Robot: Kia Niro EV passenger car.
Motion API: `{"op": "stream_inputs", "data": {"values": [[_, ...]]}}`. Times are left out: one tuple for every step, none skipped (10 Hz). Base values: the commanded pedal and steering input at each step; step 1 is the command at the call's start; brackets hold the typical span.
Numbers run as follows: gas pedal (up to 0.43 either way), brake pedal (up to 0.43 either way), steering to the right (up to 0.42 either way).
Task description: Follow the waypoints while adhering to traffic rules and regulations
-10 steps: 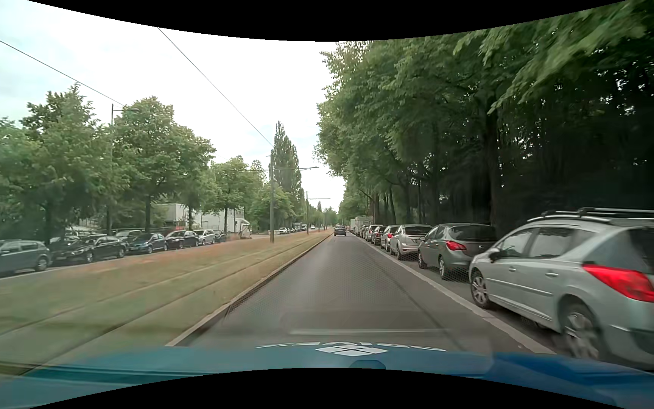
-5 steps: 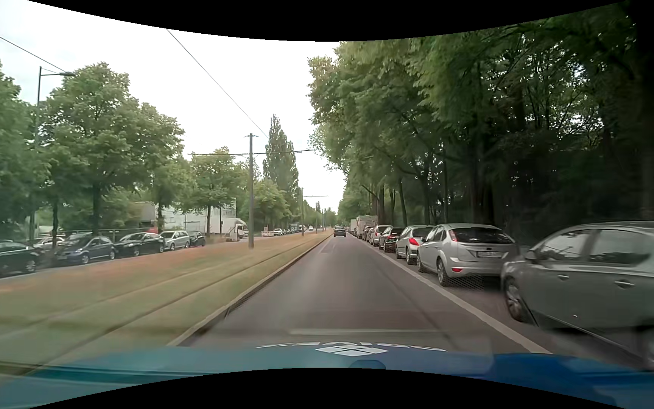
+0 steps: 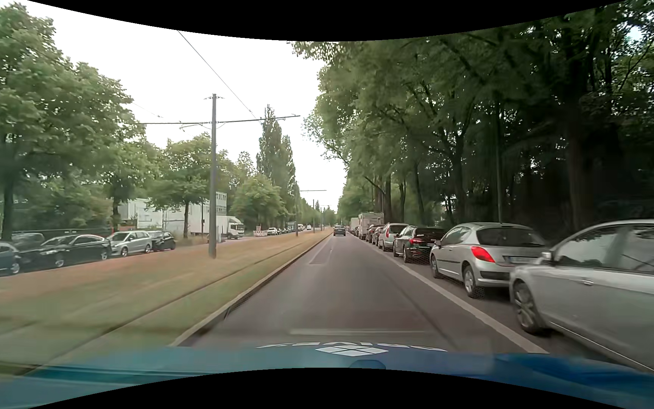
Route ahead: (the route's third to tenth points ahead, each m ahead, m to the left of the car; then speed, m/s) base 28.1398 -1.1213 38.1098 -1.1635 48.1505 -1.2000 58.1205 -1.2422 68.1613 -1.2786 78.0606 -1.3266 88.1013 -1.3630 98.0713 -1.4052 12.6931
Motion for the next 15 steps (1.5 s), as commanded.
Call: {"op": "stream_inputs", "data": {"values": [[0.169, 0.000, -0.001], [0.169, 0.000, -0.001], [0.169, 0.000, -0.001], [0.169, 0.000, -0.001], [0.169, 0.000, -0.001], [0.169, 0.000, -0.001], [0.169, 0.000, -0.001], [0.169, 0.000, -0.001], [0.169, 0.000, -0.001], [0.169, 0.000, -0.006], [0.169, 0.000, -0.006], [0.169, 0.000, -0.006], [0.169, 0.000, -0.005], [0.169, 0.000, -0.004], [0.169, 0.000, -0.004]]}}
